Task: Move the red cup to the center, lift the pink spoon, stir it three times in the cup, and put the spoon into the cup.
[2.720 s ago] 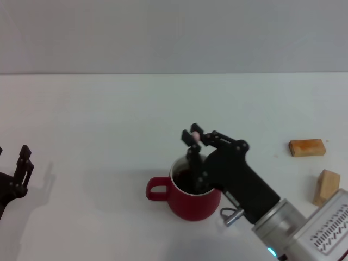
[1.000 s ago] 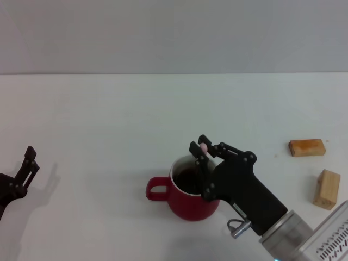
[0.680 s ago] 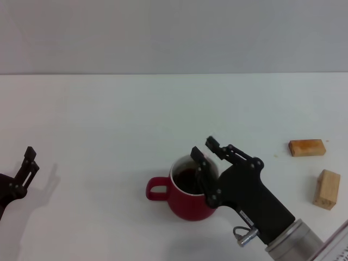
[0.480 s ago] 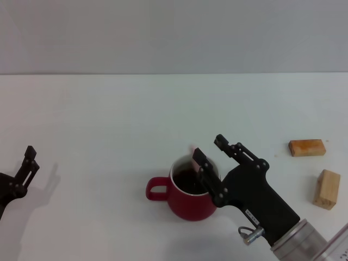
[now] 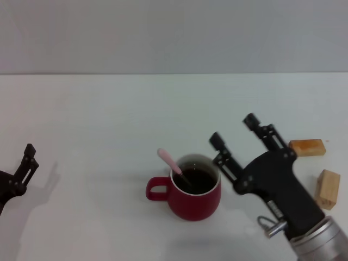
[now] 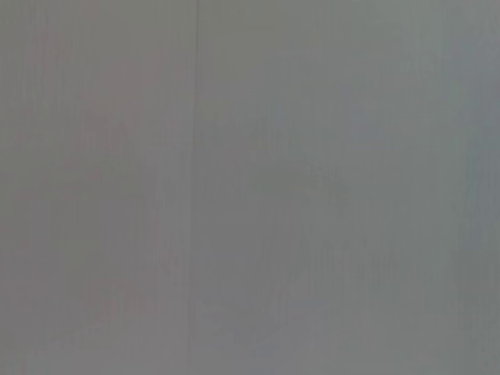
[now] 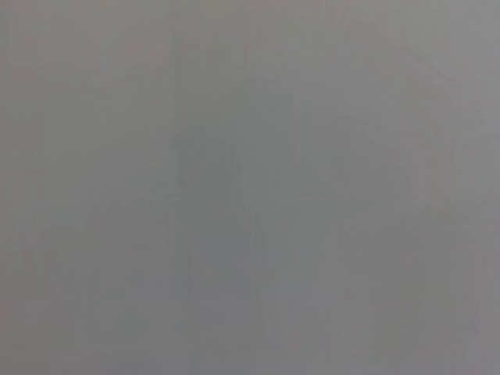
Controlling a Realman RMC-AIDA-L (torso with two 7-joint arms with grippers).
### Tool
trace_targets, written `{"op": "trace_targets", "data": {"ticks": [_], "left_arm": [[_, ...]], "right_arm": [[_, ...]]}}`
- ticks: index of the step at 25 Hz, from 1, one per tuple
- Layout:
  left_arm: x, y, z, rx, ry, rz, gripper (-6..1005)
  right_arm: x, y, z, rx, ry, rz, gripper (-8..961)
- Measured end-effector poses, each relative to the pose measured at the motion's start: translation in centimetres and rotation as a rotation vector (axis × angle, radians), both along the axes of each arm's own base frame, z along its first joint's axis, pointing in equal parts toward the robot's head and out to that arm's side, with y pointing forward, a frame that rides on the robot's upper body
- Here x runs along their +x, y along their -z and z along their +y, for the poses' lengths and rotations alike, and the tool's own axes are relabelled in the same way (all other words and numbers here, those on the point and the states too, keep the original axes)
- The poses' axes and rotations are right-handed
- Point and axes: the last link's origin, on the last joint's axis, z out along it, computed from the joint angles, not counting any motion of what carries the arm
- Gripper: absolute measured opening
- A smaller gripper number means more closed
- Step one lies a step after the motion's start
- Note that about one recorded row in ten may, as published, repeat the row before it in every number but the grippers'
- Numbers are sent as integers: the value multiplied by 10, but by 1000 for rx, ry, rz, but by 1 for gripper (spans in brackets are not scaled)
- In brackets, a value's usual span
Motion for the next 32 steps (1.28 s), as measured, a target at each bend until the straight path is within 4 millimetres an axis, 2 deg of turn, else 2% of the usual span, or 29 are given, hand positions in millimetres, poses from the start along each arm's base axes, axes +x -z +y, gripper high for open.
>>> {"op": "trace_targets", "data": {"ticks": [3, 5, 6, 9, 10, 16, 18, 25, 32], "left_arm": [[0, -1, 0, 4, -1, 1, 852], [-1, -2, 0, 7, -1, 2, 852], [-1, -2, 0, 7, -1, 2, 851], [-1, -3, 1, 10, -1, 3, 851], [-1, -3, 1, 13, -2, 2, 851], [-1, -5, 0, 26, -2, 0, 851], [-1, -5, 0, 28, -3, 0, 851], [-4, -8, -2, 43, -16, -1, 851], [-5, -8, -3, 42, -19, -2, 851]], "right_arm": [[9, -6, 4, 40, 42, -3, 623], [19, -14, 7, 88, 91, -2, 623], [31, -24, 9, 139, 146, 1, 623], [41, -32, 9, 182, 192, 3, 623], [50, -39, 8, 219, 233, 3, 623], [71, -49, 3, 274, 341, 4, 622], [84, -55, -1, 295, 417, 38, 622], [107, -66, -9, 316, 489, 55, 623], [115, -68, -10, 318, 491, -1, 624]]}}
